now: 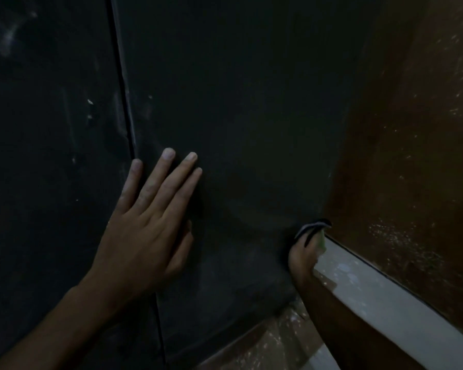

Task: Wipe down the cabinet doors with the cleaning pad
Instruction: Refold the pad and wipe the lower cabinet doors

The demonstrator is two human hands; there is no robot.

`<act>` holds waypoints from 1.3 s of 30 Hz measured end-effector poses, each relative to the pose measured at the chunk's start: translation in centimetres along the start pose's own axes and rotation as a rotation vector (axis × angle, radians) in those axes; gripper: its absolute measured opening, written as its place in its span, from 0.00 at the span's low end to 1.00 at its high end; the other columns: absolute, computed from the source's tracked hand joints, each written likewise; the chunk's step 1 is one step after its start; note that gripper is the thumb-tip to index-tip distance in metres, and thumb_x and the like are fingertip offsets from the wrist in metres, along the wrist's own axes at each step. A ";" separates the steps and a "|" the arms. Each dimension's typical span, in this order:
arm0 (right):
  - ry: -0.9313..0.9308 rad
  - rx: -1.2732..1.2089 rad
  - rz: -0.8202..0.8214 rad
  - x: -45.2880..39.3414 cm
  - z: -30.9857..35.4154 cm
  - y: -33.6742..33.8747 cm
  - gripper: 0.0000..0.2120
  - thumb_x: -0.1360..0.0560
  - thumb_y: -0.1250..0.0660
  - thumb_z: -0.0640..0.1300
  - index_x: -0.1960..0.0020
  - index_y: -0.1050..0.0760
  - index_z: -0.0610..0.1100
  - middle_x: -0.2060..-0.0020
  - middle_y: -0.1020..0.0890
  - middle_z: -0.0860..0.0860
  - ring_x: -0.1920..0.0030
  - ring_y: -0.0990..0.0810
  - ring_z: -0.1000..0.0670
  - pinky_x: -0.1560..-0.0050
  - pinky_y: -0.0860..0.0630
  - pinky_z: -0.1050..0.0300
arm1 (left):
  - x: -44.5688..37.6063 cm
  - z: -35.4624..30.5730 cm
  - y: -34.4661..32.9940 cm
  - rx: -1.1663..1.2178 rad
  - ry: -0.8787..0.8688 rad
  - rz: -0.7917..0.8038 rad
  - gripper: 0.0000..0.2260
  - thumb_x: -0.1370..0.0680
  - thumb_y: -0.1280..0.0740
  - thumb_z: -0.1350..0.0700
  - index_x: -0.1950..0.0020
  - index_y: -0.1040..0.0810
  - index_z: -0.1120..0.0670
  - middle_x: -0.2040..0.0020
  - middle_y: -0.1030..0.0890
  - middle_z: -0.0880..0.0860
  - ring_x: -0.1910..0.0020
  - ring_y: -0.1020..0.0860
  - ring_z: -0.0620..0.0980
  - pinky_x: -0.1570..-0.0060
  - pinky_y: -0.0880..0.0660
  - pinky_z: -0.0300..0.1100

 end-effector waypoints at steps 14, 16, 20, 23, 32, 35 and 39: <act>-0.083 0.163 -0.116 -1.2 -3.1 -3.3 0.25 0.13 0.54 0.40 0.19 0.56 0.32 0.20 0.47 0.32 0.20 0.45 0.34 0.21 0.45 0.42 | 0.3 0.2 -0.9 -0.201 -0.030 0.017 0.35 0.21 0.36 0.50 0.16 0.41 0.61 0.15 0.44 0.58 0.15 0.48 0.59 0.18 0.56 0.62; -0.070 -0.123 -0.151 0.3 -1.1 -3.0 0.28 0.13 0.54 0.50 0.17 0.55 0.40 0.19 0.48 0.37 0.20 0.47 0.38 0.20 0.49 0.44 | 0.3 0.1 -0.9 -0.195 -0.032 0.017 0.36 0.22 0.35 0.51 0.16 0.41 0.61 0.14 0.45 0.58 0.15 0.48 0.59 0.18 0.56 0.61; 0.348 0.128 -0.003 4.4 0.1 -3.5 0.33 0.19 0.53 0.59 0.17 0.56 0.49 0.18 0.47 0.43 0.19 0.48 0.44 0.18 0.51 0.44 | 0.1 -0.1 -0.8 -0.161 -0.011 0.002 0.36 0.22 0.35 0.51 0.16 0.40 0.61 0.14 0.44 0.57 0.15 0.48 0.58 0.18 0.56 0.61; 0.047 0.326 -0.021 2.1 -3.7 -2.6 0.32 0.14 0.50 0.52 0.17 0.58 0.39 0.18 0.50 0.37 0.19 0.47 0.38 0.19 0.47 0.39 | 0.2 -0.1 -0.6 -0.171 -0.008 0.010 0.36 0.22 0.35 0.51 0.16 0.41 0.61 0.14 0.45 0.57 0.15 0.48 0.58 0.18 0.57 0.61; 0.517 0.451 0.147 10.2 -0.6 -5.1 0.39 0.20 0.63 0.66 0.18 0.56 0.41 0.18 0.52 0.39 0.18 0.53 0.40 0.19 0.52 0.38 | 0.1 -0.3 -0.6 -0.160 0.003 -0.018 0.35 0.21 0.36 0.51 0.16 0.41 0.61 0.15 0.44 0.57 0.15 0.47 0.59 0.18 0.55 0.63; 0.372 0.456 0.152 8.6 -0.7 -4.1 0.34 0.16 0.52 0.55 0.19 0.62 0.40 0.18 0.56 0.38 0.17 0.56 0.40 0.18 0.56 0.42 | 0.1 -0.4 -0.5 -0.146 0.002 -0.015 0.35 0.21 0.36 0.52 0.16 0.40 0.61 0.14 0.44 0.57 0.15 0.47 0.59 0.18 0.55 0.63; 0.320 0.141 -0.013 8.4 6.9 -4.6 0.35 0.17 0.59 0.58 0.18 0.60 0.38 0.19 0.53 0.33 0.19 0.54 0.34 0.19 0.57 0.38 | 0.2 -0.1 -0.8 -0.165 -0.014 0.013 0.35 0.21 0.37 0.52 0.16 0.42 0.61 0.14 0.46 0.57 0.15 0.49 0.59 0.18 0.56 0.63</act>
Point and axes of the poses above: each hand's wrist, its own x-axis away from the middle knuckle, its own y-axis out of the back of the hand, z = x × y, the point moved 4 cm from there along -x, towards the middle knuckle
